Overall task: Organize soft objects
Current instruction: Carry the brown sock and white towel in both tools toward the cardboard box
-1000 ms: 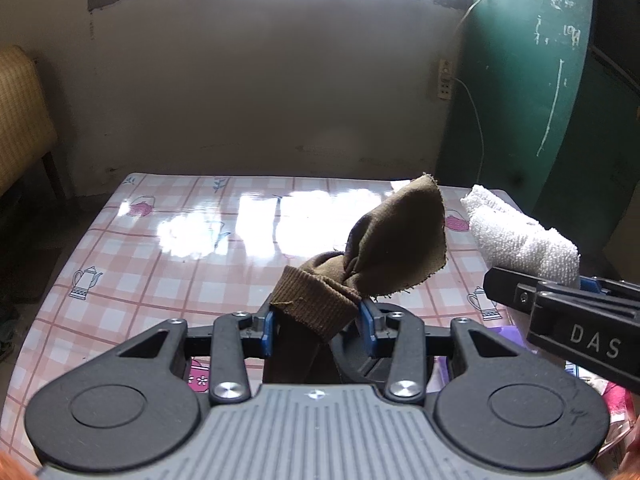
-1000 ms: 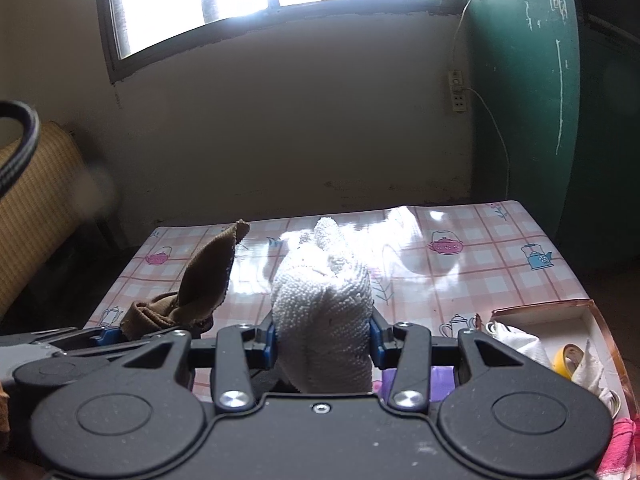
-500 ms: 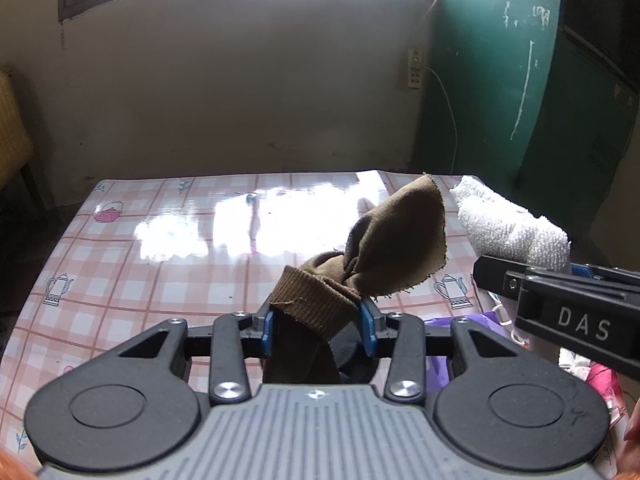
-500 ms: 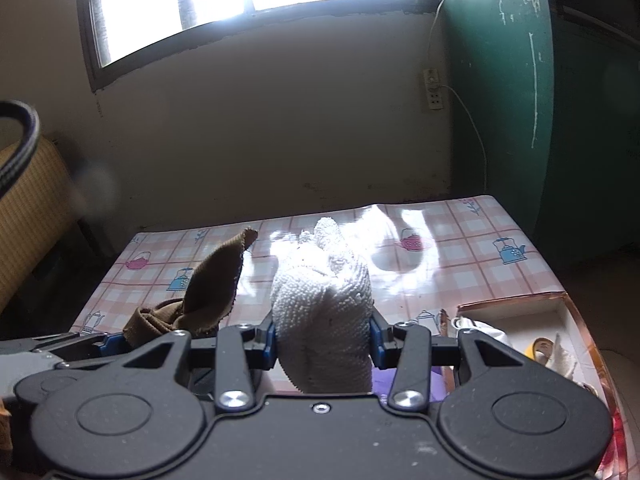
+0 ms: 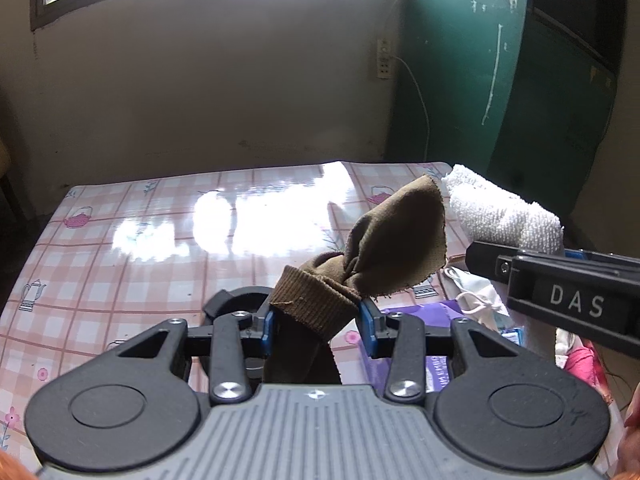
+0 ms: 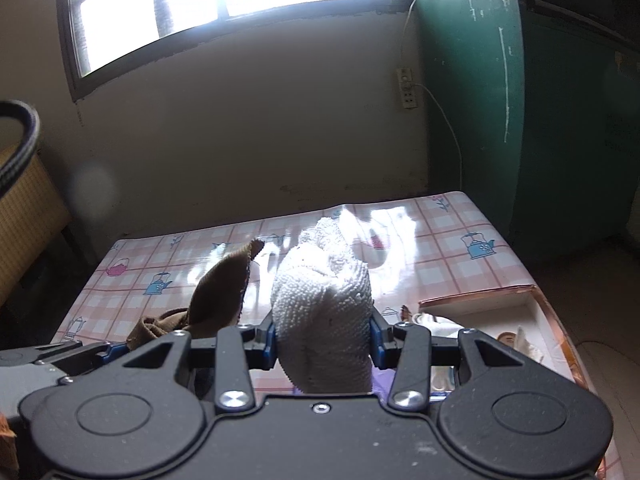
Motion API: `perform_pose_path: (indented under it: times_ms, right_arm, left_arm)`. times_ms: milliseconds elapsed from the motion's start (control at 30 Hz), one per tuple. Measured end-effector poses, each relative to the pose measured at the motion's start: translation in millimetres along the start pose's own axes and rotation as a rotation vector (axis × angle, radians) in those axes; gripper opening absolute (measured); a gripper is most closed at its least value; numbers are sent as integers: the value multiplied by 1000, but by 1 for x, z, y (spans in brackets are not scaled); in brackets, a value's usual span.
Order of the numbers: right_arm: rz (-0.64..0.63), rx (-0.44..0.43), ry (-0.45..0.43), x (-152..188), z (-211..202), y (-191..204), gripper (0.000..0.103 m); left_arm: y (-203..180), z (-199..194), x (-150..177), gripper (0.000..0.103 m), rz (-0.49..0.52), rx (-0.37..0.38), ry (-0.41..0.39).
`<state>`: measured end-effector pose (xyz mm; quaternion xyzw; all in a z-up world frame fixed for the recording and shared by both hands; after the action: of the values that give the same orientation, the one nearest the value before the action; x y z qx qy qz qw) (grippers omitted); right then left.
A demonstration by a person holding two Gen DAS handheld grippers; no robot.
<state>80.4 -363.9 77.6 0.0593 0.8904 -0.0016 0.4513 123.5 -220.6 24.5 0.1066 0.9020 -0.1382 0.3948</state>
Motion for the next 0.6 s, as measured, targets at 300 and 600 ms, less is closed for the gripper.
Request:
perform_pose_path:
  times_ms: [300,600]
  right_arm:
    - [9,39,5,4,-5,-26,51]
    - [26,69,13,11,-10,-46,51]
  left_arm:
    - [-23,5,8,41,23,41,16]
    - [-50,12,16,41,61,79,33]
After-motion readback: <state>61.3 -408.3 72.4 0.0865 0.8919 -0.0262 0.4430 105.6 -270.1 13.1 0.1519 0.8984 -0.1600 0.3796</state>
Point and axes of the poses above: each gripper's, at about its wrist camera, not at the fingertips, and z roughly the way its jaws point, y to its left, x to its underside, the point moved 7 cm from there along z, roughly the way its jaws point, and after that the axes turned 10 degrees about -z, right-handed, at the moved point
